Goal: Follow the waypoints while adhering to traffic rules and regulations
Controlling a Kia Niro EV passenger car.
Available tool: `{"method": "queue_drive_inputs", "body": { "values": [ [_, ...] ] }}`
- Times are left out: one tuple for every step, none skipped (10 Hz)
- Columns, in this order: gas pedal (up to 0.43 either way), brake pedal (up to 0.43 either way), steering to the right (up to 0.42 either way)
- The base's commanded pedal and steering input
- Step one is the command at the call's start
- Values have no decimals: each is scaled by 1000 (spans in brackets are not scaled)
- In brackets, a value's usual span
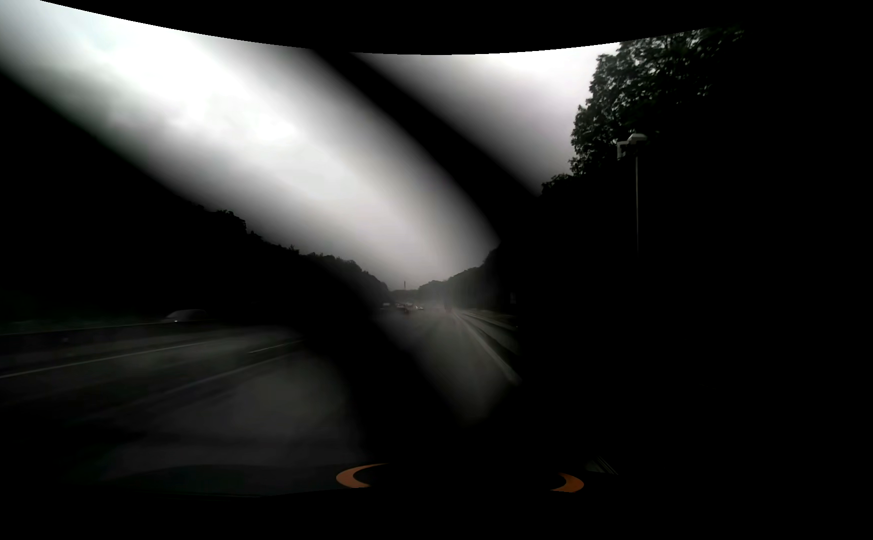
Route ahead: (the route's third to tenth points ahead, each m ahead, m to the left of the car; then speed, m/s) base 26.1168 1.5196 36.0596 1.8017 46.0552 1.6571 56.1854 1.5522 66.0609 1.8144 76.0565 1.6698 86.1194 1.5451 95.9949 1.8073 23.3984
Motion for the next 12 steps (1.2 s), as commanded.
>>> {"method": "queue_drive_inputs", "body": {
  "values": [
    [0, 0, 0],
    [8, 0, -1],
    [20, 0, -1],
    [20, 0, -1],
    [20, 0, -1],
    [20, 0, -1],
    [20, 0, 0],
    [28, 0, -1],
    [28, 0, 0],
    [28, 0, -1],
    [28, 0, -1],
    [28, 0, -1]
  ]
}}
